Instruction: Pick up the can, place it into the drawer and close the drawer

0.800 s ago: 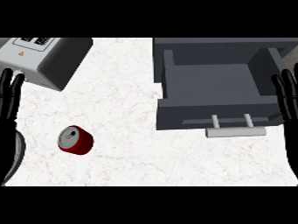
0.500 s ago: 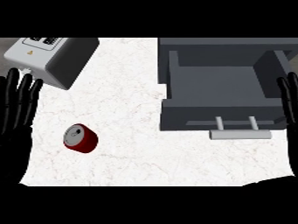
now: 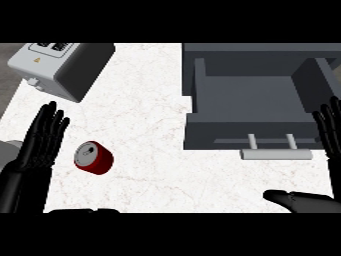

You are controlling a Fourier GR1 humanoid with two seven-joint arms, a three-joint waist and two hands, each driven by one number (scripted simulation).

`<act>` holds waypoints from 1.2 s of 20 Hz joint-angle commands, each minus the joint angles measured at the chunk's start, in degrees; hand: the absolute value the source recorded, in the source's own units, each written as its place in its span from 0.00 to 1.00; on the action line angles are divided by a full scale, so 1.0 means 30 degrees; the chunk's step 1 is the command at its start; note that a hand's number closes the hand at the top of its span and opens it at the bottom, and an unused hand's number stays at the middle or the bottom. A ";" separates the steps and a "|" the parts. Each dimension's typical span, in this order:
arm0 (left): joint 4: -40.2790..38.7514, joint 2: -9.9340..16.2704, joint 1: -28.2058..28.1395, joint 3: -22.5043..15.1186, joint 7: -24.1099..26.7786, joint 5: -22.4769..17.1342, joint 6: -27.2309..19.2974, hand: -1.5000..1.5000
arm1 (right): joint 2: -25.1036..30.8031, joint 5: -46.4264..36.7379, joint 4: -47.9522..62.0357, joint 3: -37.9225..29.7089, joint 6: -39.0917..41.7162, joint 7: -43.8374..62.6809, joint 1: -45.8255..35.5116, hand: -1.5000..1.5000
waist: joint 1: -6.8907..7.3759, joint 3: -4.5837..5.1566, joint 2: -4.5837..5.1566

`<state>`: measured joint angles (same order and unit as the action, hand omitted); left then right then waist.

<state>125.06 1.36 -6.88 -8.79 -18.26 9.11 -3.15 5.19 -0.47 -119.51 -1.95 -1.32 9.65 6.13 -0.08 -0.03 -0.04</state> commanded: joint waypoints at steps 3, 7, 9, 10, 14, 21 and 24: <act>0.2680 -0.0171 -0.0389 -0.0807 -0.3460 0.0924 -0.0403 0.00 | 0.0010 0.0296 0.0200 -0.0497 0.0571 -0.0299 0.0882 0.00 | 0.0038 0.0003 -0.0012; 0.1498 -0.0438 -0.0089 -0.1520 -0.2865 0.1084 -0.1718 0.00 | 0.0353 0.0952 0.0347 -0.1353 0.1217 -0.0389 0.0595 0.00 | 0.0016 0.0004 0.0003; 0.1275 -0.0443 -0.1914 -0.2643 -0.1529 0.1546 -0.2311 0.00 | -0.0058 0.0474 -0.0349 -0.0727 0.1203 -0.0251 0.1857 0.00 | 0.0021 0.0008 -0.0010; -0.0013 -0.0384 -0.0169 -0.0625 -0.1537 0.0635 -0.1401 0.00 | 0.0484 0.1508 -0.0072 -0.1823 0.1867 -0.0605 0.1500 0.00 | -0.0016 0.0008 0.0005; -0.0573 -0.0167 0.0266 0.1075 -0.1512 -0.0458 -0.1434 0.00 | 0.0077 0.1578 0.0863 -0.2057 0.2244 -0.2591 0.2611 0.00 | -0.0039 0.0008 0.0007; -0.1864 -0.0444 -0.0641 0.0466 0.0292 -0.0085 -0.1533 0.00 | 0.0788 0.2906 0.0379 -0.3690 0.3771 -0.2536 0.3490 0.00 | -0.0030 0.0007 -0.0005; -0.2695 0.0051 -0.0926 0.1021 0.1311 -0.0930 -0.0848 0.00 | 0.0322 0.2435 -0.0114 -0.3410 0.3474 -0.2534 0.3431 0.00 | -0.0016 0.0009 -0.0008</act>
<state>117.56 0.92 -7.35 -6.19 -16.67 7.39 -7.03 5.43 4.08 -118.94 -9.25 6.48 3.80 14.03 -0.12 0.01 -0.02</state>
